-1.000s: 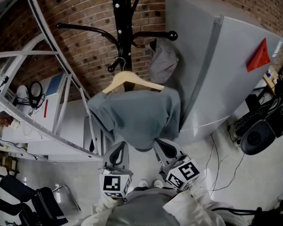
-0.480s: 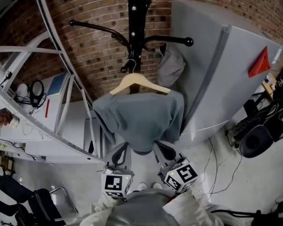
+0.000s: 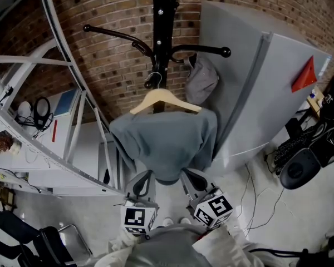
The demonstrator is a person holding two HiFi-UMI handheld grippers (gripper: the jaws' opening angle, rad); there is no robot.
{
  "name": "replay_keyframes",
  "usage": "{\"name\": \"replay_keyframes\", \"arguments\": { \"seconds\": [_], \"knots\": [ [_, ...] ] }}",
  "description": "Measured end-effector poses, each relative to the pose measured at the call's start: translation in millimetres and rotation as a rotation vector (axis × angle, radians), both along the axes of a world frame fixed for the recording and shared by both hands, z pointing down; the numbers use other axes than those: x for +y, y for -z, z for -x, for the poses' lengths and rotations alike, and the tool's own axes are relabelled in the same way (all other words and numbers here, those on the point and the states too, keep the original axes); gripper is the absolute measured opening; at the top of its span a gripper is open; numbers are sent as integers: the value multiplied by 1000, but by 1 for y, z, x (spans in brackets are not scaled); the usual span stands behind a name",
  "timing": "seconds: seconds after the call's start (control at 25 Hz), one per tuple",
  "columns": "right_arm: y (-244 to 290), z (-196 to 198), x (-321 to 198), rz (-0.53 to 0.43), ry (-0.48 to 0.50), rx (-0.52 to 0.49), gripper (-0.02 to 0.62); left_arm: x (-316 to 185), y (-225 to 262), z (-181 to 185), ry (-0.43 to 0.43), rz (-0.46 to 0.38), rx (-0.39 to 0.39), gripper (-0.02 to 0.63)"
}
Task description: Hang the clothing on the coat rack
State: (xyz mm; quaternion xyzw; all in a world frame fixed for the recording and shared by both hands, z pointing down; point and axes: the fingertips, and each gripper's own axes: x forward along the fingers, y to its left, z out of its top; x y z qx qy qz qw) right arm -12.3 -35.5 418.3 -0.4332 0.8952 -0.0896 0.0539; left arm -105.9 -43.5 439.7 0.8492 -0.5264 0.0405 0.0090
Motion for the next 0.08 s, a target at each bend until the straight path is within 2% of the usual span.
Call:
{"name": "replay_keyframes", "arguments": {
  "seconds": [0.08],
  "knots": [
    [0, 2, -1, -5, 0, 6, 25, 0, -2, 1, 0, 4, 2, 8]
  ]
}}
